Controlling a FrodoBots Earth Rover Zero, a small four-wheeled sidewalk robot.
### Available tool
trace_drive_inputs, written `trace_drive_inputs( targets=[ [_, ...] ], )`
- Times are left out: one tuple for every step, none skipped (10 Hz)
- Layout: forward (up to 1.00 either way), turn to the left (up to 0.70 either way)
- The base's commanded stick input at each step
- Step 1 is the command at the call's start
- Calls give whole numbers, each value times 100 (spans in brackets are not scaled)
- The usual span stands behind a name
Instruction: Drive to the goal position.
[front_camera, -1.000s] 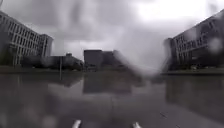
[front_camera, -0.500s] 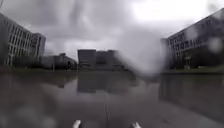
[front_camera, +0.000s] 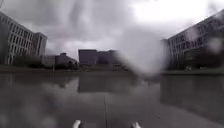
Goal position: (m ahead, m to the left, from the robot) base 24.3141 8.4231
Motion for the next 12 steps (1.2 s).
trace_drive_inputs(
  targets=[
    [70, 0],
    [70, 0],
    [70, 0],
    [70, 0],
    [70, 0],
    [70, 0],
    [70, 0],
    [70, 0],
    [70, 0],
    [70, 0],
    [70, 0],
    [70, 0]
  ],
)
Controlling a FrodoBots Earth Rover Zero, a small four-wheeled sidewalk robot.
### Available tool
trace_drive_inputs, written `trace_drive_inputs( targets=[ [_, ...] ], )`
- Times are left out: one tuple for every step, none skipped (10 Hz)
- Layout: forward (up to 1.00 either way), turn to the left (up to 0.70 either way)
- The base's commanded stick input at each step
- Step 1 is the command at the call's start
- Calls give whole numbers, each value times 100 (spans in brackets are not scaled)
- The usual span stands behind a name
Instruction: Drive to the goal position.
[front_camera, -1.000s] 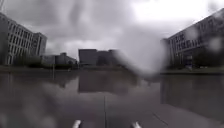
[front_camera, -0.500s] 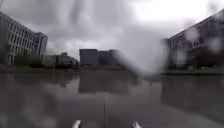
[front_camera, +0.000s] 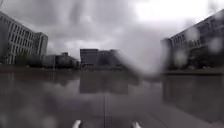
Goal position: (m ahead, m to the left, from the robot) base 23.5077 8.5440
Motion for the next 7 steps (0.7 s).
trace_drive_inputs(
  targets=[
    [70, 0],
    [70, 0],
    [70, 0],
    [70, 0],
    [70, 0],
    [70, 0],
    [70, 0]
  ],
)
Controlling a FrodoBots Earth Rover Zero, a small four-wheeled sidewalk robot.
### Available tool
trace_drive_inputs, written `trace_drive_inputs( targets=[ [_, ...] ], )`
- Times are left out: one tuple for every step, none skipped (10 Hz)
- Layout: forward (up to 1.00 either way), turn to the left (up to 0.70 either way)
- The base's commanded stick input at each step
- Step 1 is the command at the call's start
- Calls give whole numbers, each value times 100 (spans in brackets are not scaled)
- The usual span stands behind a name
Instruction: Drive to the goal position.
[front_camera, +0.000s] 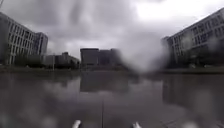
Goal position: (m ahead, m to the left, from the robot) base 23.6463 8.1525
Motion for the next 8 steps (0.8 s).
trace_drive_inputs(
  targets=[
    [70, 0],
    [70, 0],
    [70, 0],
    [70, 0],
    [70, 0],
    [70, 0],
    [70, 0],
    [70, 0]
  ],
)
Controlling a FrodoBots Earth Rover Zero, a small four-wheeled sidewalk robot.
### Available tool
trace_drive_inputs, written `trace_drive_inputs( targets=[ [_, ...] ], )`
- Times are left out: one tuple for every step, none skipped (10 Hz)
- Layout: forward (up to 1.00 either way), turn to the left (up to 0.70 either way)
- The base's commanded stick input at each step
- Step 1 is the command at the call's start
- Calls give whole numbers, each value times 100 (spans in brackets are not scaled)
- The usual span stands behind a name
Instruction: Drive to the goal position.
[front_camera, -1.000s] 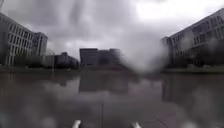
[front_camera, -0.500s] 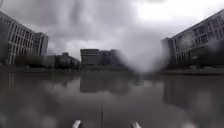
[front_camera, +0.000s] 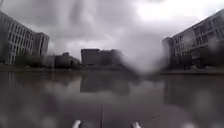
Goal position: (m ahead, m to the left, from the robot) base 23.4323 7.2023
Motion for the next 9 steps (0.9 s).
trace_drive_inputs(
  targets=[
    [70, 0],
    [70, 0],
    [70, 0],
    [70, 0],
    [70, 0],
    [70, 0],
    [70, 0],
    [70, 0],
    [70, 0]
  ],
)
